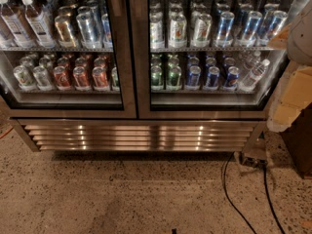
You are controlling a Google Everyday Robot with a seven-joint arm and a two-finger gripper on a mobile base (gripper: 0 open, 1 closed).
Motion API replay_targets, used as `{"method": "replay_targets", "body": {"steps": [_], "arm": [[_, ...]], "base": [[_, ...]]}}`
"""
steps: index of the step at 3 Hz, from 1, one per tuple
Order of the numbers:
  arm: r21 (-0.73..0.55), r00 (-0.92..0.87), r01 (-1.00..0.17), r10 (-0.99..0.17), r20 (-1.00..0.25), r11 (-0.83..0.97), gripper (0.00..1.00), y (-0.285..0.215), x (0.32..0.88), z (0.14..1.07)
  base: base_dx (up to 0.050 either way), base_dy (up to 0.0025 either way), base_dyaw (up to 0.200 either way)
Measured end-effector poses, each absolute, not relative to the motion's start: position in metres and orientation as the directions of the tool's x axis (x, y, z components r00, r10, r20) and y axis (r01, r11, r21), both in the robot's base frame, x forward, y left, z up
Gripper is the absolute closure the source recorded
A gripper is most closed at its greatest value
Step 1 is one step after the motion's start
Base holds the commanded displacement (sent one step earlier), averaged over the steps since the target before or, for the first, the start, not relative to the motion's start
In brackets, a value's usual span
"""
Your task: Open right fridge door
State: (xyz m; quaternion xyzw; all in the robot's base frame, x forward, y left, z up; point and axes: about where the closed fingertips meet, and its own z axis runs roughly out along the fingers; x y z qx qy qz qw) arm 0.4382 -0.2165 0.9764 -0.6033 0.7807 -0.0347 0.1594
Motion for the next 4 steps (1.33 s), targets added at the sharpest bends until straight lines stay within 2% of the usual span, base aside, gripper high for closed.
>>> {"method": "replay_targets", "body": {"steps": [1, 3, 4], "arm": [[-0.246, -0.221, -0.931, -0.953, -0.207, 0.27, 0.0, -0.2165, 0.4382, 0.9764], [-0.247, -0.221, -0.931, -0.953, -0.207, 0.27, 0.0, -0.2165, 0.4382, 0.9764], [-0.246, -0.221, -0.931, -0.953, -0.207, 0.27, 0.0, -0.2164, 0.4383, 0.9763]], "base": [[0.046, -0.00196, -0.083], [0.036, 0.00245, 0.139], [0.0, 0.0, 0.0]]}}
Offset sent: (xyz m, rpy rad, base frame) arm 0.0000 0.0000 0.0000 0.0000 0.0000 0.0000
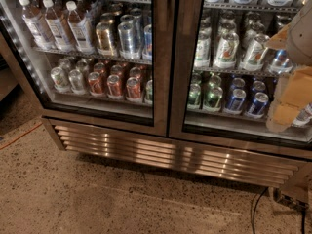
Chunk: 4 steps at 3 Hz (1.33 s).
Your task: Open right fridge door
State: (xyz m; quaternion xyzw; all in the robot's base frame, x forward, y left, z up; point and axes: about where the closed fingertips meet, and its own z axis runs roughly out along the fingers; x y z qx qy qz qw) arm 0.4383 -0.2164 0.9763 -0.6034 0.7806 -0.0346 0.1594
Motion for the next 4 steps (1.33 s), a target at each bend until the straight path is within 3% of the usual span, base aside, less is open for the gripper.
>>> {"method": "replay_targets", "body": {"steps": [1, 2, 3, 4], "arm": [[-0.183, -0.209, -0.951, -0.954, -0.215, 0.25, 0.0, -0.198, 0.452, 0.954], [-0.094, -0.152, -0.977, -0.936, -0.317, 0.19, 0.0, -0.156, 0.466, 0.919], [-0.05, -0.068, -0.992, -0.829, -0.555, 0.115, 0.0, -0.114, 0.494, 0.885], [-0.05, 0.002, -0.997, -0.615, -0.788, 0.06, 0.0, -0.104, 0.502, 0.875]], "base": [[0.0, 0.0, 0.0], [0.0, 0.0, 0.0], [0.0, 0.0, 0.0], [0.0, 0.0, 0.0]]}}
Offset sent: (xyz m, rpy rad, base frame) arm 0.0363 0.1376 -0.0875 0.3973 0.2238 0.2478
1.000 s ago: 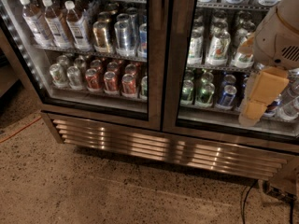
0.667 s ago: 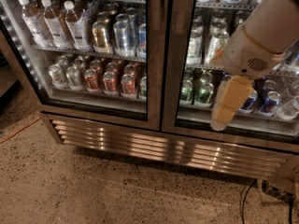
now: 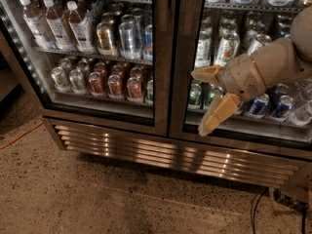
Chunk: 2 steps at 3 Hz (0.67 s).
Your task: Open right fridge door
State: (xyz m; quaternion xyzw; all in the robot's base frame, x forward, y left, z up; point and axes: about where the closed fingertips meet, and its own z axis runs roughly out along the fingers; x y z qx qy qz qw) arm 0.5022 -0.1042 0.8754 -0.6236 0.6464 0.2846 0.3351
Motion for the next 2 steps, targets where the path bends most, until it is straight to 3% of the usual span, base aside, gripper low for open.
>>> {"method": "replay_targets", "body": {"steps": [1, 2], "arm": [[-0.015, -0.018, -0.998, -0.492, -0.87, 0.063, 0.0, -0.1034, 0.4924, 0.8824], [-0.015, -0.018, -0.998, -0.492, -0.87, 0.063, 0.0, -0.1034, 0.4924, 0.8823]], "base": [[0.0, 0.0, 0.0], [0.0, 0.0, 0.0]]}}
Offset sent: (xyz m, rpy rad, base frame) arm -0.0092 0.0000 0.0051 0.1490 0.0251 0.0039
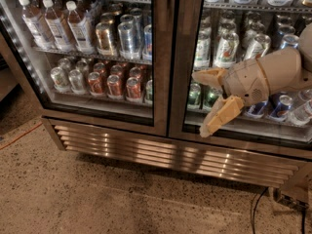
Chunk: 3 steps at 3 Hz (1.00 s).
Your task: Open right fridge door
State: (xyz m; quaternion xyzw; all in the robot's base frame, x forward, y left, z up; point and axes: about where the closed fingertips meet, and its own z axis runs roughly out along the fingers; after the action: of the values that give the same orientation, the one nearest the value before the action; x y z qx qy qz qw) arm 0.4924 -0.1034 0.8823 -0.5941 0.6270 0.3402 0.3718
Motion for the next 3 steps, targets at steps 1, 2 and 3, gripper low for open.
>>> {"method": "replay_targets", "body": {"steps": [1, 2, 3], "arm": [[0.074, -0.064, -0.997, -0.309, -0.949, -0.021, 0.0, -0.0962, 0.4963, 0.8677], [0.072, -0.062, -0.997, -0.311, -0.948, -0.021, 0.0, -0.0957, 0.4961, 0.8684], [0.053, -0.064, -0.997, -0.249, -0.966, 0.049, 0.0, -0.0962, 0.496, 0.8724]], "base": [[0.0, 0.0, 0.0], [0.0, 0.0, 0.0], [0.0, 0.0, 0.0]]}}
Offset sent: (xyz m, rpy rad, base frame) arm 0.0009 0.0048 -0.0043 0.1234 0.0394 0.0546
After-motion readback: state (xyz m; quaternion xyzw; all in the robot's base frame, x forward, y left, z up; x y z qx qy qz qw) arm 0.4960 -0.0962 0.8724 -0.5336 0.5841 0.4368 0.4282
